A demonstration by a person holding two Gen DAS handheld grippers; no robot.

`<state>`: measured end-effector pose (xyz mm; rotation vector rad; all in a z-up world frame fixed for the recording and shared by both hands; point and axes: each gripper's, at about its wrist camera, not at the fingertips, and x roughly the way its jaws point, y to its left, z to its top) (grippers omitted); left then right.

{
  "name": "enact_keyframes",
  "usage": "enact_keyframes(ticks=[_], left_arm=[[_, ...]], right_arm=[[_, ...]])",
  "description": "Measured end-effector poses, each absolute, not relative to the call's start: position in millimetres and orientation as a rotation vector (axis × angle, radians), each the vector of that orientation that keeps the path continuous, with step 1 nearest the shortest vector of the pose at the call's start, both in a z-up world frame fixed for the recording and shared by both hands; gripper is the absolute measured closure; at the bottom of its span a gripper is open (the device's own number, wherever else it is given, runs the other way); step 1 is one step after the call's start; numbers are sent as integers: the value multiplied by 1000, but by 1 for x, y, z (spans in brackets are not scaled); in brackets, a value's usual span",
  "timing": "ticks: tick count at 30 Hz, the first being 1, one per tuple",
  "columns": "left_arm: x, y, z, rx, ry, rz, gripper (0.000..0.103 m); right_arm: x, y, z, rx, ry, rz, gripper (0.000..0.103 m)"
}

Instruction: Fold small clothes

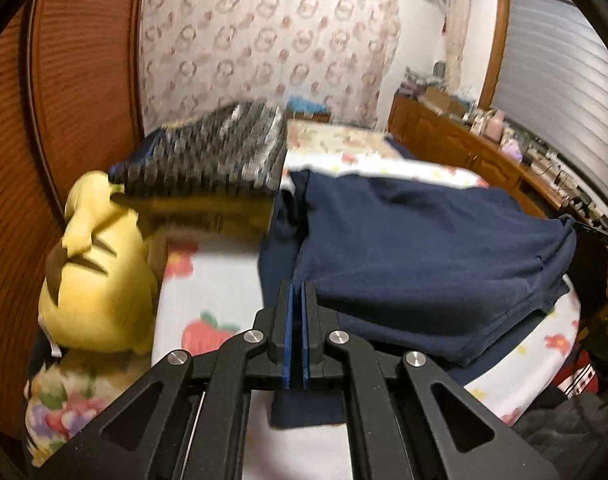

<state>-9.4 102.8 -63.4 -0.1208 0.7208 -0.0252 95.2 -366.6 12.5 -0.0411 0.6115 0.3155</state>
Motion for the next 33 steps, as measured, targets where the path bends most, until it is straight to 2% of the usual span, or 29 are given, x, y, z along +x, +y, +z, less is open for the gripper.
enact_keyframes(ticks=[2, 4, 6, 9, 11, 14, 28, 33], left_arm=[[-7, 103, -73, -115, 750, -18, 96], [-8, 101, -75, -107, 759, -11, 87], [-9, 101, -75, -101, 751, -10, 53], [-7, 100, -73, -104, 741, -16, 33], [-4, 98, -73, -100, 735, -8, 29], [0, 93, -75, -88, 743, -8, 29], [11, 84, -88, -51, 779, 12, 28], [13, 89, -93, -65, 792, 28, 28]], right_arm=[[98, -364, 0, -48, 639, 285, 98], [100, -361, -2, -48, 645, 273, 92], [102, -355, 1, -66, 643, 254, 75], [97, -343, 8, -75, 618, 276, 62], [92, -332, 9, -84, 602, 298, 57], [85, -326, 0, -90, 591, 333, 55], [103, -310, -56, -78, 648, 378, 55], [102, -319, -46, -33, 672, 327, 55]])
